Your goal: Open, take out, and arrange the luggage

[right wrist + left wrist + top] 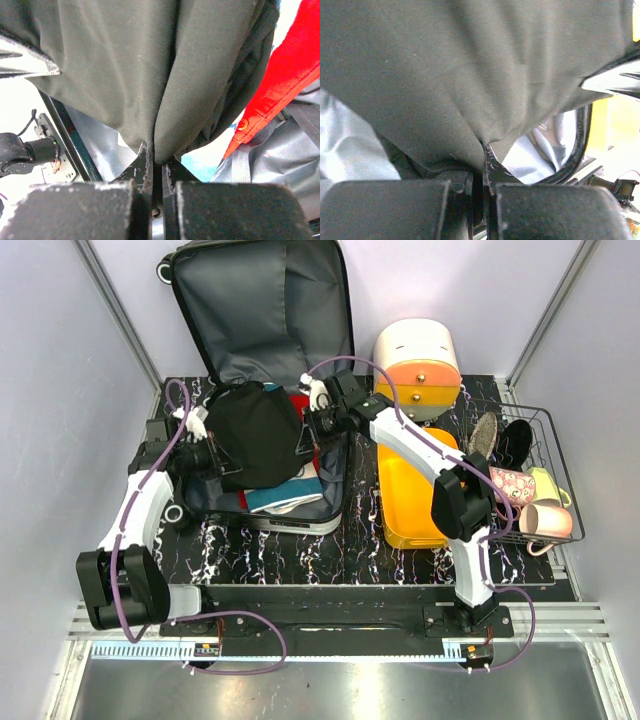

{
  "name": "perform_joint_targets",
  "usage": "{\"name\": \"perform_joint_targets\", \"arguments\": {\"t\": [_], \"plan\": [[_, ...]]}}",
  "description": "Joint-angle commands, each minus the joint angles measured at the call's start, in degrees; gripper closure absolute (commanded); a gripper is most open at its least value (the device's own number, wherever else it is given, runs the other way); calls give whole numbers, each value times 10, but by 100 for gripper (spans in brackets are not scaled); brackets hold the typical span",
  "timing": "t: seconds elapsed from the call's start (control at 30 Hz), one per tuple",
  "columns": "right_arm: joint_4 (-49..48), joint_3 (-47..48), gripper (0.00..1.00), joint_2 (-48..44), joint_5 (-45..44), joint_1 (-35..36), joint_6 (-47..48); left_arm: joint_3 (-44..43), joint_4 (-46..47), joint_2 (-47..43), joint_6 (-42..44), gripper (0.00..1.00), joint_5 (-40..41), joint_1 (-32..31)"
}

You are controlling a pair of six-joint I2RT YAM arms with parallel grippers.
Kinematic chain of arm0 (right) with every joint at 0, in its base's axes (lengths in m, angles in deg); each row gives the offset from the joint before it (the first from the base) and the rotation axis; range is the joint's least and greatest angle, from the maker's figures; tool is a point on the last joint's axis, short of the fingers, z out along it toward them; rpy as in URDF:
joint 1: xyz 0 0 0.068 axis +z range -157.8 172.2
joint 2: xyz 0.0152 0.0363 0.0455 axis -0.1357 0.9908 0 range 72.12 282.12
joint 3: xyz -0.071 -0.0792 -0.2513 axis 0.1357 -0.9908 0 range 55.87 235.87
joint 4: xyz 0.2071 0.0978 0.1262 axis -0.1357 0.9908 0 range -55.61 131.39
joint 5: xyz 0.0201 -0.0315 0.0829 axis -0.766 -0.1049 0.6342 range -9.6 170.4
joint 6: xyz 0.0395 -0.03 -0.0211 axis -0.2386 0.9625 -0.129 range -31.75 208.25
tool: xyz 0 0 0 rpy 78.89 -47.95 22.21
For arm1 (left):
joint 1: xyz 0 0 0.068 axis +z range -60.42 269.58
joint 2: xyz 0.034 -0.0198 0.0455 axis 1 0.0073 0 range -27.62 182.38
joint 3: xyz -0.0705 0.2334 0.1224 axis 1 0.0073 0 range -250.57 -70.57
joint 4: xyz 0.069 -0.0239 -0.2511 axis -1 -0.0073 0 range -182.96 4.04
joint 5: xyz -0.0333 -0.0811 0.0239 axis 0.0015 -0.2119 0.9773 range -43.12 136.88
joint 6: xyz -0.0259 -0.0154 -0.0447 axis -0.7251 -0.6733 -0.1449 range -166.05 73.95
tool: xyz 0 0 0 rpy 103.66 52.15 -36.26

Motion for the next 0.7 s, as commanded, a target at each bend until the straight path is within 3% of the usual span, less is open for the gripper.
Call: {"name": "perform_joint_targets", "arguments": {"t": [0.0,0.3,0.47,0.57,0.6,0.67], "plan": [[-21,52,100,-50,25,3,-4,-50,14,-52,17,100,-20,-30],[14,100,100,-72,-13,3,29,-120,-31,-51,43,100,7,-67],[37,83,100,-81,-26,3,49,-114,-59,-37,38,98,16,-78],[39,56,100,-84,-33,3,60,-87,-66,-37,27,82,44,-70],[38,50,100,-84,-37,3,63,-69,-67,-35,17,66,46,-70],[38,38,100,-83,-40,2,64,-51,-56,-30,4,53,45,-39]]}}
